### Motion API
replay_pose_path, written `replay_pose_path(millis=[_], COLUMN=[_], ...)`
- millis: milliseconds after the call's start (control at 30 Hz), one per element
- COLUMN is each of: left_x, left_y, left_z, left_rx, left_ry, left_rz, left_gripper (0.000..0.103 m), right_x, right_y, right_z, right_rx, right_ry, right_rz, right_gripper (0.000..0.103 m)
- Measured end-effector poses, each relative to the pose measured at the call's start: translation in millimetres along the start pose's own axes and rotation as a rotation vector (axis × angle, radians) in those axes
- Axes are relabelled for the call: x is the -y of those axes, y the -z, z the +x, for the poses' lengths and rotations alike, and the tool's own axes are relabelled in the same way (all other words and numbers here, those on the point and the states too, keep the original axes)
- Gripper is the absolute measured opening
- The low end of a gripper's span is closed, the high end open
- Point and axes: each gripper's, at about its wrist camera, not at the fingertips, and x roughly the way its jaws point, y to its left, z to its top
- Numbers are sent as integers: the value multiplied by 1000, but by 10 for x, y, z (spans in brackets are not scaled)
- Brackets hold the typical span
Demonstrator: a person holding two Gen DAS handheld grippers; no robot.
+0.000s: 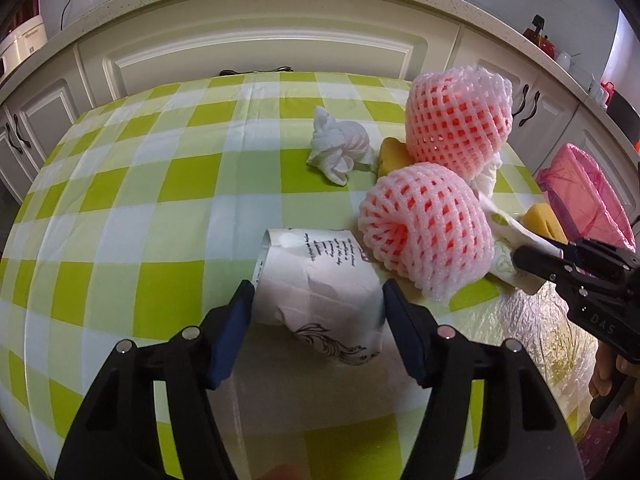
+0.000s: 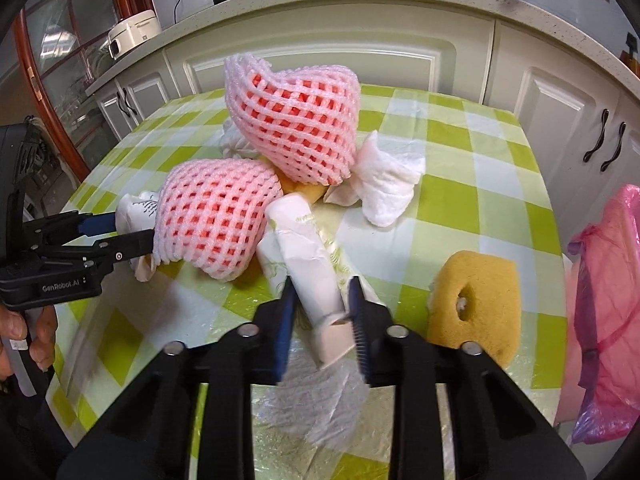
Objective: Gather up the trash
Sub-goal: 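Grasp the paper cup with the right tool while the left tool grasps the printed paper bag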
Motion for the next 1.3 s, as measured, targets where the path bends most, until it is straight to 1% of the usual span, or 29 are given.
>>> replay_pose_path(millis=[300,567,733,933,1033,1133,1300], left_x=[-93,-146,-106,99,260,491,1042], left_y=[-28,-124,-236,-452,-585,-717,-973], left_z=[-143,-360,-525,-759,-846,-915,-961], left_rx=[25,77,121,186,216,240,271], left_ry=[-2,-30,-38,-29,-8,23,98], left_rz=[-23,-28,-22,3,24,55,130], left_gripper=[63,63,63,63,63,63,63], right_x=[1,33,97,288,443,646,1034], right_y=[24,-73,-175,-272,-304,-321,-335], right_z=[-123,-407,-618,-878,-1016,-1157,-1434], right_rx=[24,85,133,179,195,215,246], right_ry=[-5,-1,2,39,67,96,159], right_rz=[0,5,17,35,48,69,115], right_gripper=[20,20,20,20,20,20,20])
